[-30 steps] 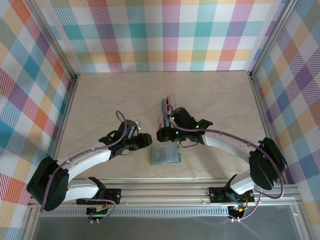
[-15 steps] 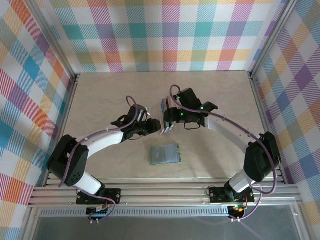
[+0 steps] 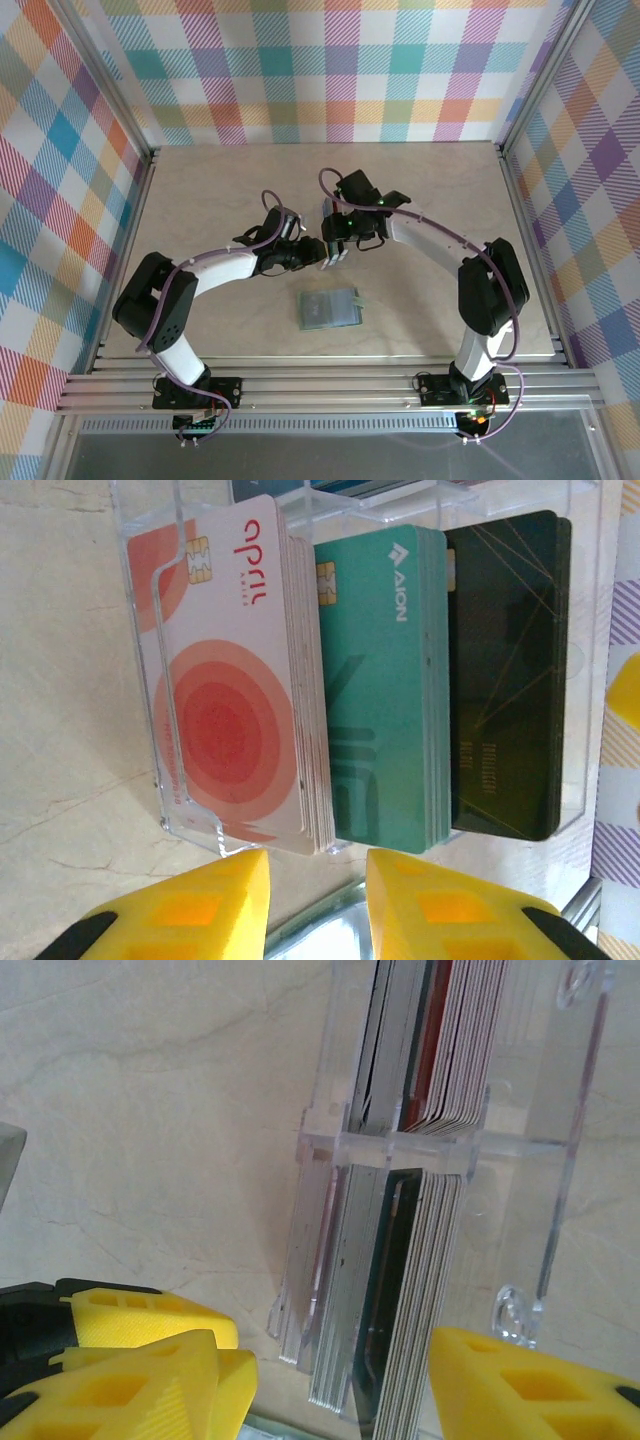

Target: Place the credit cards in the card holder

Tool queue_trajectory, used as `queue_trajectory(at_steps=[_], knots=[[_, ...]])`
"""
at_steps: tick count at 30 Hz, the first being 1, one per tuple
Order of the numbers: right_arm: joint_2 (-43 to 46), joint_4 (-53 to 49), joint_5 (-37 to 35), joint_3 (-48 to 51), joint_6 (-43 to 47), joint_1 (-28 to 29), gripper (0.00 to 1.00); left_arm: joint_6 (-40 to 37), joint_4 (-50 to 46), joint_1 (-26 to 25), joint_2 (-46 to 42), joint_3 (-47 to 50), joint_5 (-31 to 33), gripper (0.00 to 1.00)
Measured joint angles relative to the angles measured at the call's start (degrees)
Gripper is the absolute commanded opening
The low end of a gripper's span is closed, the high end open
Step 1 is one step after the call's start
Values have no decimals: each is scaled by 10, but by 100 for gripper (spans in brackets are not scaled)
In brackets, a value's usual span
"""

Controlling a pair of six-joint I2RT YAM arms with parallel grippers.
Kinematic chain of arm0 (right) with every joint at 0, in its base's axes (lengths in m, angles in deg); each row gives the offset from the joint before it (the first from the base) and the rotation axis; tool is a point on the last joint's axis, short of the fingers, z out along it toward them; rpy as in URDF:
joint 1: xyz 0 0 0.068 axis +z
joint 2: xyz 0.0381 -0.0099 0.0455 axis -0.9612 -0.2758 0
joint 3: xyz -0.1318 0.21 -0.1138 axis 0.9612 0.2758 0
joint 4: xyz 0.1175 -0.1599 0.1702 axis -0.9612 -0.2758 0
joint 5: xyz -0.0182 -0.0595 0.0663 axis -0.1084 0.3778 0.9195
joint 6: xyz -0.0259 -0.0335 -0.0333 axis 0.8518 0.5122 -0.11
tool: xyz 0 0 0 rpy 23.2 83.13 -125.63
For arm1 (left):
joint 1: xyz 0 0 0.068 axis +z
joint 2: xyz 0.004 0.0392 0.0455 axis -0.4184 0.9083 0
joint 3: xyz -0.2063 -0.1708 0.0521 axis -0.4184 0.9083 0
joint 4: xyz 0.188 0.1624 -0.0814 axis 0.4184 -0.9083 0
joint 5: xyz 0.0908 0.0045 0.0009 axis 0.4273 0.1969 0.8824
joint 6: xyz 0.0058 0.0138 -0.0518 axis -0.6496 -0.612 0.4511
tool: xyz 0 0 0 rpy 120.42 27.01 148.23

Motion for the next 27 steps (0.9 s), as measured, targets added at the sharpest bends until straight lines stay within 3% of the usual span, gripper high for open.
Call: queue_trajectory(at_steps=[14, 27], knots=[[-31, -14, -5, -18, 12, 0, 59, -1, 5, 8, 5, 0, -6, 30], [-32, 2, 72, -14, 12, -5, 56, -4, 17, 15, 41, -11, -16, 29]])
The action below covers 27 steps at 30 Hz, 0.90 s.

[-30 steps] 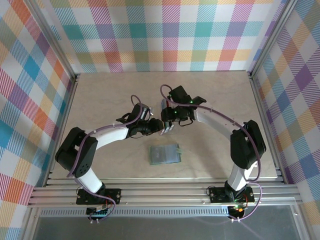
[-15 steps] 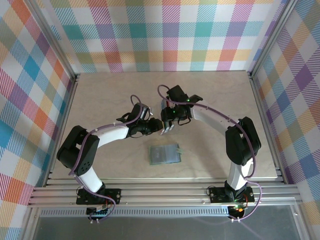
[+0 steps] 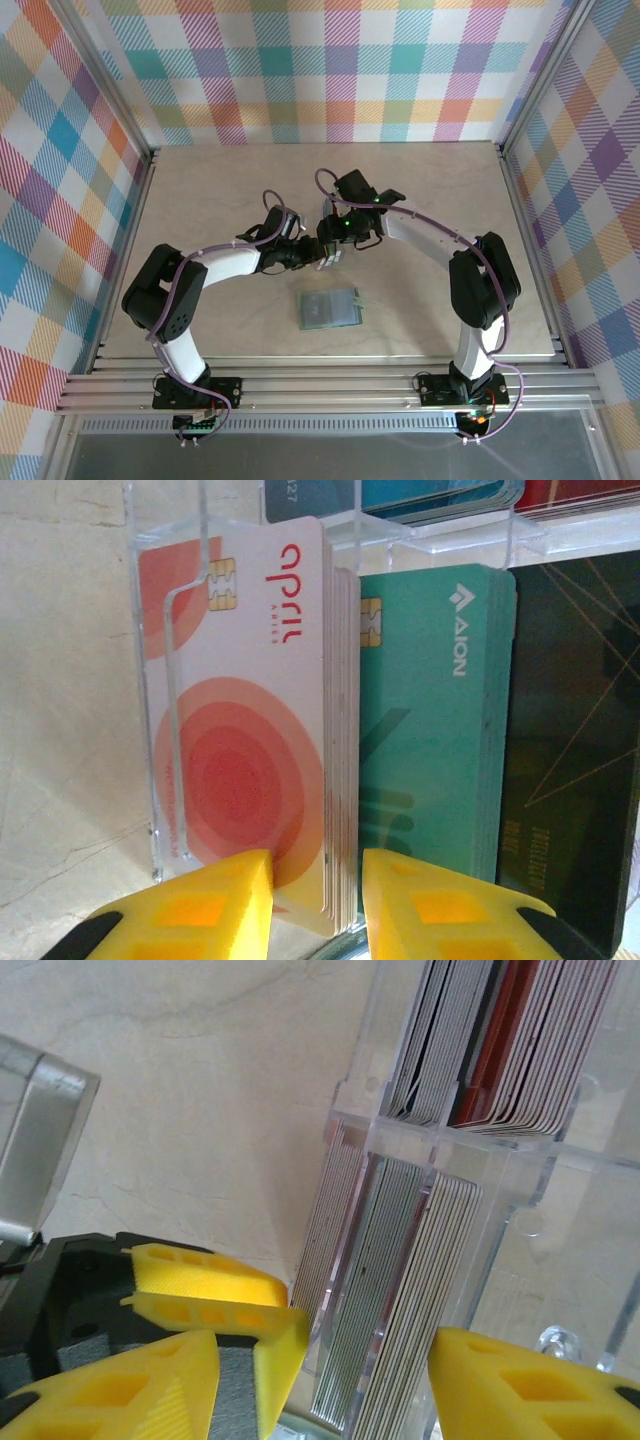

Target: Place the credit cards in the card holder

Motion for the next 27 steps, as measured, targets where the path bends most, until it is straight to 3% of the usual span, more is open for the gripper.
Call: queue_trajectory(at_steps=[27], knots=[[27, 22, 80, 23, -15, -30, 54, -6, 2, 3, 8, -3, -11, 27]])
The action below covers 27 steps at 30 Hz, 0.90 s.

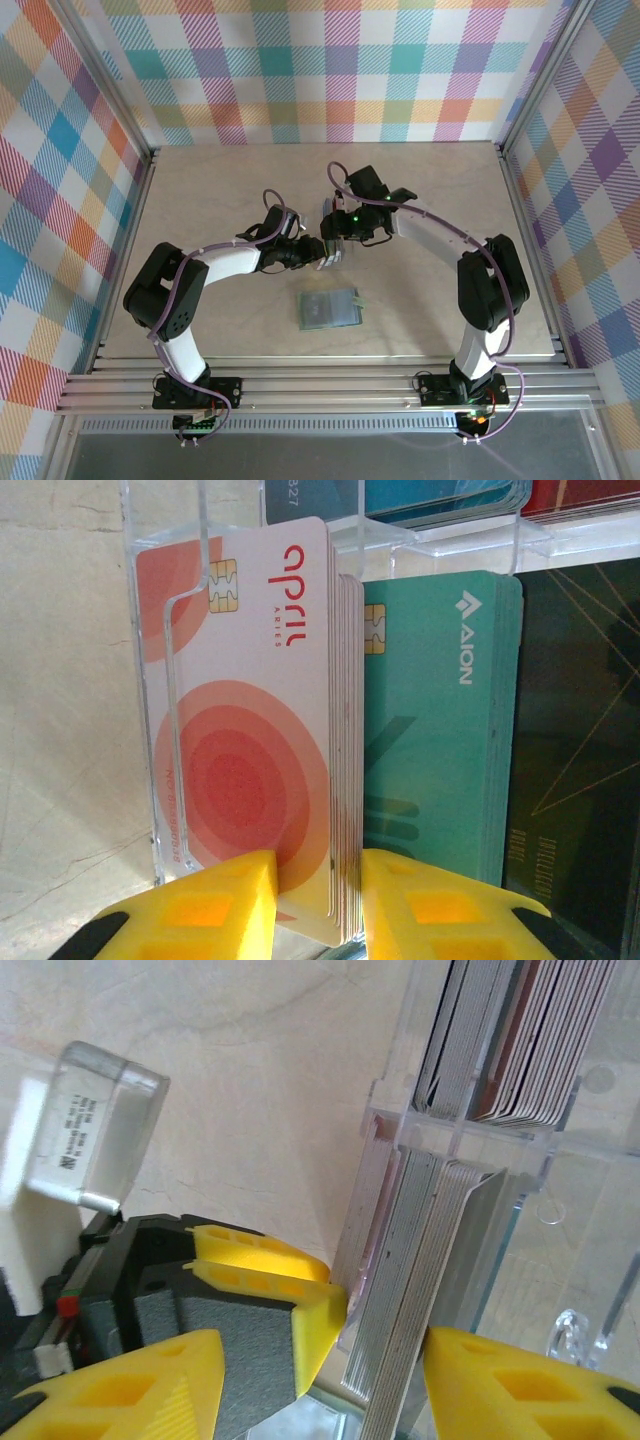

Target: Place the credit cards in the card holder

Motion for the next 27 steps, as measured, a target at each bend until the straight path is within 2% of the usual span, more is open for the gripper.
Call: queue_trajectory(at_steps=[13, 27], knots=[[12, 5, 4, 6, -2, -3, 47, 0, 2, 0, 1, 0, -2, 26], [12, 0, -22, 9, -2, -4, 22, 0, 2, 0, 1, 0, -2, 26]])
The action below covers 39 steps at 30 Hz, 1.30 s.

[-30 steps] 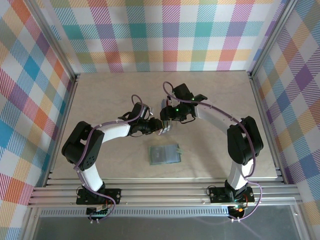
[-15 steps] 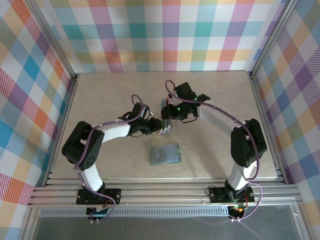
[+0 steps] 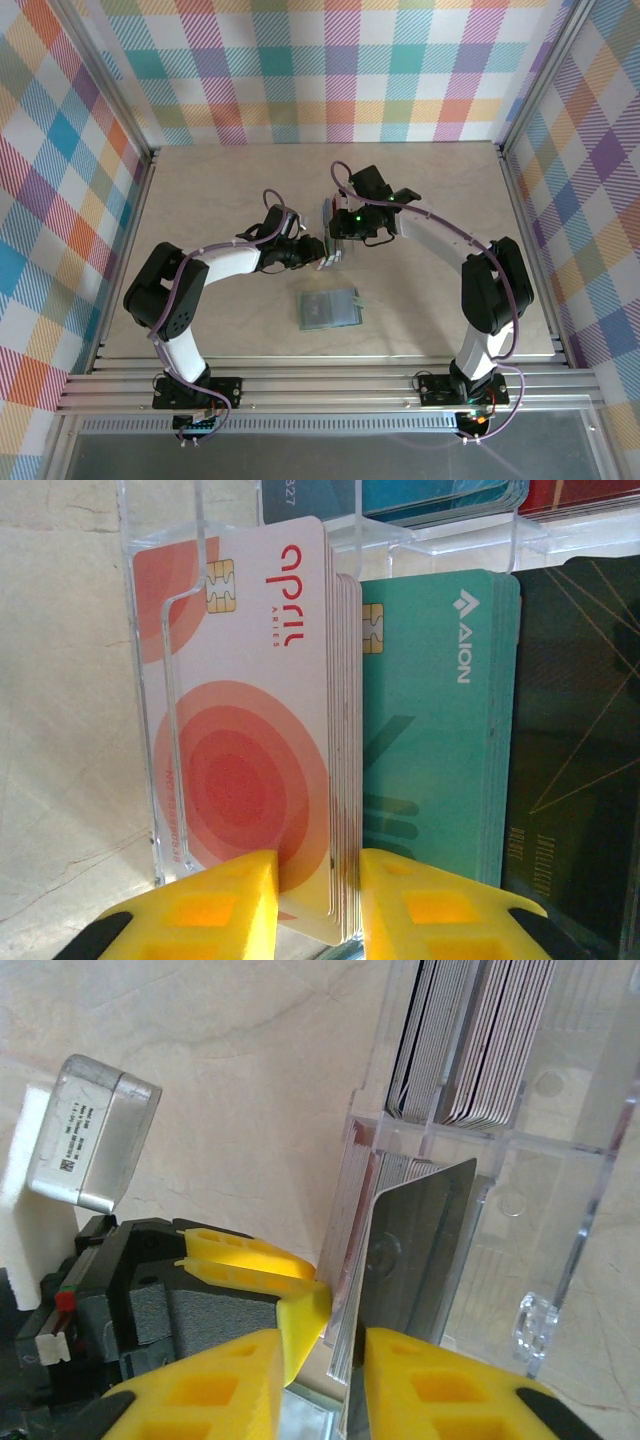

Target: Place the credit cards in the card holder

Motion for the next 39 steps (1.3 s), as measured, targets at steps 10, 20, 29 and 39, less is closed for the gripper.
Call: queue_trajectory(at_steps=[10, 20, 29, 39], knots=[[0, -4, -21, 0, 0, 0, 13, 0, -2, 0, -4, 0, 1, 26], [0, -9, -47, 0, 0, 0, 7, 0, -4, 0, -27, 0, 0, 26], [16, -16, -69, 5, -2, 0, 2, 0, -6, 0, -64, 8, 1, 26], [57, -17, -76, 10, -11, 0, 0, 0, -21, 0, -134, 36, 11, 27]])
